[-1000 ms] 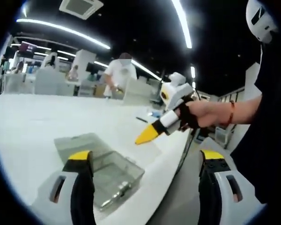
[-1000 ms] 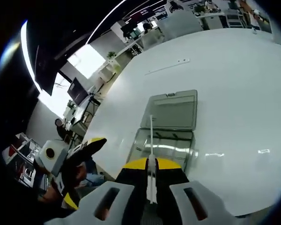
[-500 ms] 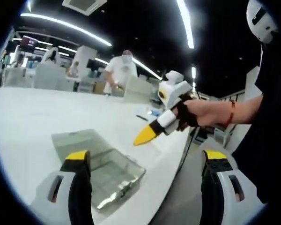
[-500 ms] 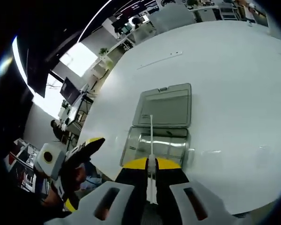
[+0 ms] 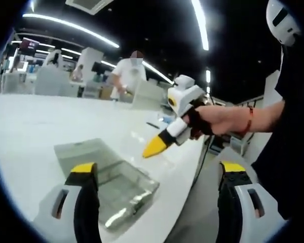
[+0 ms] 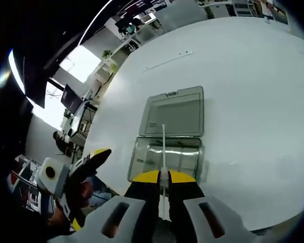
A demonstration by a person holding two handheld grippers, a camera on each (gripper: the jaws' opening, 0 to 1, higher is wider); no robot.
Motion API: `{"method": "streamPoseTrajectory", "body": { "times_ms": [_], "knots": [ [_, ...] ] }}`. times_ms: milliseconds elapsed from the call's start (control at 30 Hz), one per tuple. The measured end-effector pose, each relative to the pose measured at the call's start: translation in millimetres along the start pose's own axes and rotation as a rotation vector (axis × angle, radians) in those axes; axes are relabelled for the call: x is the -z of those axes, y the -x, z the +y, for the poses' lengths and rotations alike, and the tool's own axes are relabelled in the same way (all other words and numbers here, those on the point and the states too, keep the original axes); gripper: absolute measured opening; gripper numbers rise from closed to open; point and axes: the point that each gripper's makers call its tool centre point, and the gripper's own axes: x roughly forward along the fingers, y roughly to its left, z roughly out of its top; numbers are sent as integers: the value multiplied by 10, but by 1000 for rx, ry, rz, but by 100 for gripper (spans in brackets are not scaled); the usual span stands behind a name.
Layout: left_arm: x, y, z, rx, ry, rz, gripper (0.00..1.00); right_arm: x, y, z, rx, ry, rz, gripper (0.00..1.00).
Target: Insert the divider into the dual guide fixture by aligning both edges with the guide slots and pushing it downward to the bottom, including one-sided entry, uneven engagement, binding, and posture correction.
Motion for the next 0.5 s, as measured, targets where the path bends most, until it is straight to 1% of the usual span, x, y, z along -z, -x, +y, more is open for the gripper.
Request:
{"method": "streamPoseTrajectory", "body": {
  "times_ms": [100, 200, 333, 400, 500],
  "knots": [
    [-8, 0, 0, 3, 11, -9, 97, -14, -6, -5, 0, -10, -2, 0],
    [-13, 0, 10, 2, 13, -12, 97, -22, -21, -38, 24, -8, 8, 0],
    [-14, 5, 53, 0, 35, -17, 96, -17, -52, -47, 49, -7, 42, 0],
    [-25, 6, 70, -6, 36, -21, 95, -11, -76, -29, 37, -25, 59, 0],
    [-36, 10, 81, -10, 36, -22, 95, -15, -108, -29, 38, -28, 67, 0]
  ]
}}
